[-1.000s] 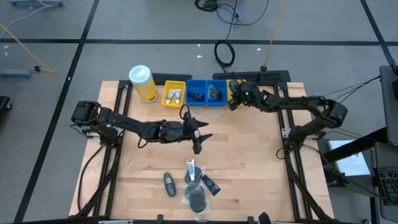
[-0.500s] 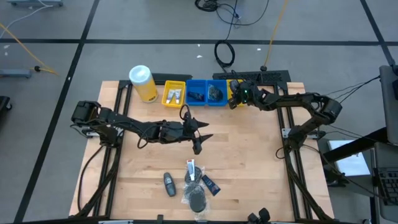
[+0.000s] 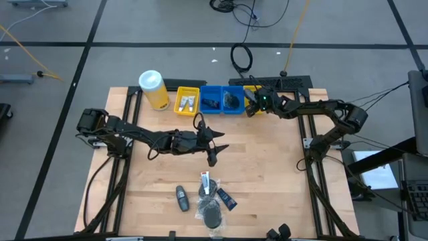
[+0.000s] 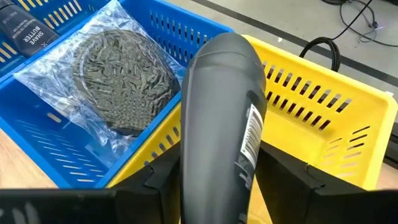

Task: Pick & Place Travel size toiletries
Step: Put the deodorant into the right yellow bin, then put the shave cream into the left blue bin

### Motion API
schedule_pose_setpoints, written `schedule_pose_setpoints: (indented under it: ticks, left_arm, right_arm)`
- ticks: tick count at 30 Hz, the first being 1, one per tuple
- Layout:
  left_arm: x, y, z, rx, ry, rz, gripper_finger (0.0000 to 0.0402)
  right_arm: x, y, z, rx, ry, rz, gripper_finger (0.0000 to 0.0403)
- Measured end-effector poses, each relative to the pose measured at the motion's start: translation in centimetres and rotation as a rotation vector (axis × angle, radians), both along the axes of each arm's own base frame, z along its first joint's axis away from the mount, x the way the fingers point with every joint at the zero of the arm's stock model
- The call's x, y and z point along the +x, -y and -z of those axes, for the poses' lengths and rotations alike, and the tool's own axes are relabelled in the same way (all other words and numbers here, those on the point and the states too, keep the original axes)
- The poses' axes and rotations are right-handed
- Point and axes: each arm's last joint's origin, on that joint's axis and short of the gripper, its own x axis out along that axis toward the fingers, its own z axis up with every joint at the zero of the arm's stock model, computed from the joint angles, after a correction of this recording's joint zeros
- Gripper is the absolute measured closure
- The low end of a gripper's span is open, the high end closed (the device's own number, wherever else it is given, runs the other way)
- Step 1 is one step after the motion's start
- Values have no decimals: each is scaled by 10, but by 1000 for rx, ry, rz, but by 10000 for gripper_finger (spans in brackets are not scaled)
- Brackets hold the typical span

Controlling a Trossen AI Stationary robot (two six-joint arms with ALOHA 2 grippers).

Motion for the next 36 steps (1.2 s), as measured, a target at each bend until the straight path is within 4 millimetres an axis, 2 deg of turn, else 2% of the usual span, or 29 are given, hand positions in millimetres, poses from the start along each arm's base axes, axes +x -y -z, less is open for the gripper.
schedule_pose_setpoints:
  ticks: [13, 26, 31, 36]
  left_arm:
    - [0, 0, 0, 0, 0, 0, 158]
    - [0, 0, 0, 1, -2, 0, 158]
    - [0, 0, 0, 1, -2, 0, 158]
    - [0, 0, 0, 1, -2, 0, 158]
  right_arm:
    - [0, 1, -1, -35, -25, 6, 226]
    - [-6, -1, -22, -79, 31, 8, 187]
    - [-4, -5, -28, -33, 100, -87, 184]
    - [2, -18, -33, 20, 152, -232, 192]
